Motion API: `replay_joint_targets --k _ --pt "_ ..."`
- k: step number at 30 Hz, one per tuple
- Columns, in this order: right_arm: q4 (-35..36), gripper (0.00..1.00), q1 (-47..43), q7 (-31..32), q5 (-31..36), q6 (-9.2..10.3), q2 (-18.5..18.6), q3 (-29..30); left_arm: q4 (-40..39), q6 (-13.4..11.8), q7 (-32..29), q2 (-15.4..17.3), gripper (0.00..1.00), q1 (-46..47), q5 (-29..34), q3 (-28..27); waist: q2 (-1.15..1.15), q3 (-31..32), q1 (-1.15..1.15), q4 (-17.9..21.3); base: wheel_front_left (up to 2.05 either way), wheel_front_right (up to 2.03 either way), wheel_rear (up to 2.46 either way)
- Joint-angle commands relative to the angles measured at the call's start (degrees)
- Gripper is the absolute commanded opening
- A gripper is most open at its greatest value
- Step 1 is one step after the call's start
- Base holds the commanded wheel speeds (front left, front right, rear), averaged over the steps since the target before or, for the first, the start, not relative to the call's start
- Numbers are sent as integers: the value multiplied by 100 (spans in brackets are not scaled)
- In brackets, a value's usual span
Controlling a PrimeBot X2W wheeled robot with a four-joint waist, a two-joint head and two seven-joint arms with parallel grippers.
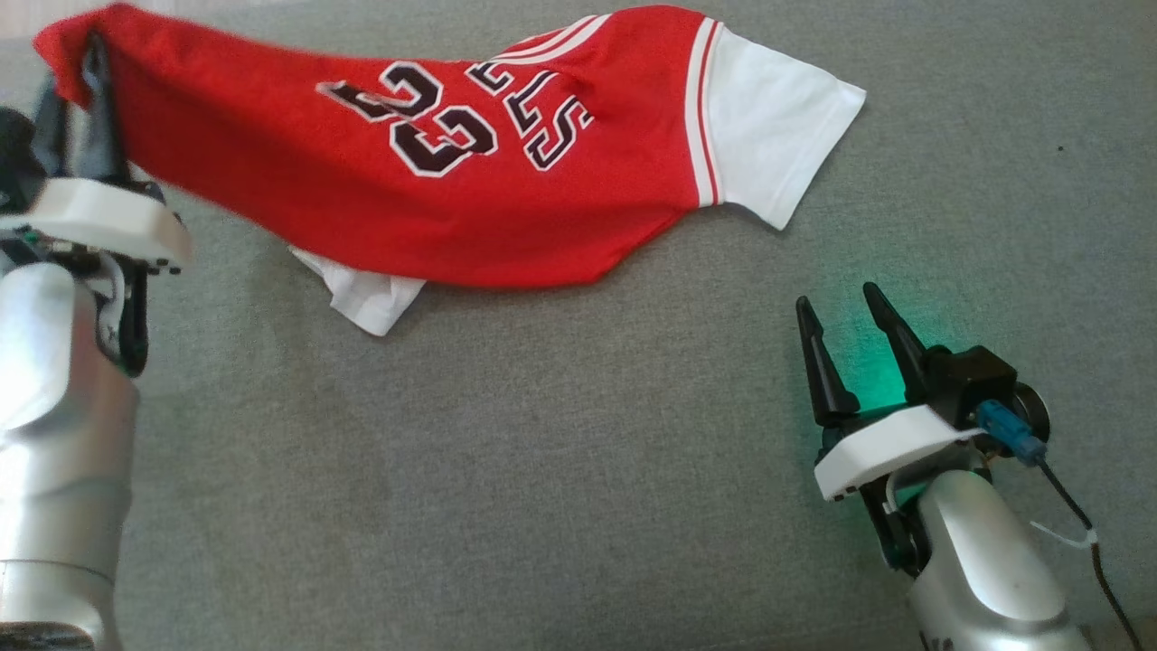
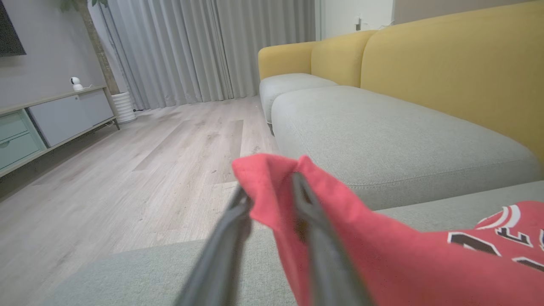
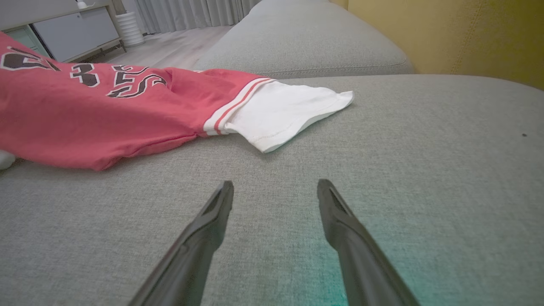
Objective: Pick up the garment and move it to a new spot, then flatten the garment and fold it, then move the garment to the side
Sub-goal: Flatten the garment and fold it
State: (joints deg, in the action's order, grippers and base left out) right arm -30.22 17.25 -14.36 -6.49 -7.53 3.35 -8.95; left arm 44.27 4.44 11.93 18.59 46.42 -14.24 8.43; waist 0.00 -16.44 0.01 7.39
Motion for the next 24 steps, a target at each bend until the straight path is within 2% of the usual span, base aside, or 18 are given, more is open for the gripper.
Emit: replay_joint_targets --k 1,6,10,18,24 --pt "171 100 154 -63 -57 4 -46 -138 -125 -57 93 220 100 171 -37 -233 0 -2 -1 17 0 0 0" --pt "233 100 129 -63 -217 4 -46 -240 -98 -170 291 -68 100 -192 -119 -330 0 76 -1 -81 0 0 0" --pt "256 100 117 -63 -412 4 -46 -513 -669 -243 304 -421 100 -796 -122 -501 0 177 -1 -313 0 0 0" --pt "-306 100 353 -63 -882 4 -46 -1105 -1571 -95 306 -1210 100 -2303 254 -317 0 384 -1 -1023 0 0 0" --pt "-1020 100 694 -63 -1433 4 -46 -1295 -1832 18 306 -1509 100 -3023 334 -58 0 425 -1 -1558 0 0 0"
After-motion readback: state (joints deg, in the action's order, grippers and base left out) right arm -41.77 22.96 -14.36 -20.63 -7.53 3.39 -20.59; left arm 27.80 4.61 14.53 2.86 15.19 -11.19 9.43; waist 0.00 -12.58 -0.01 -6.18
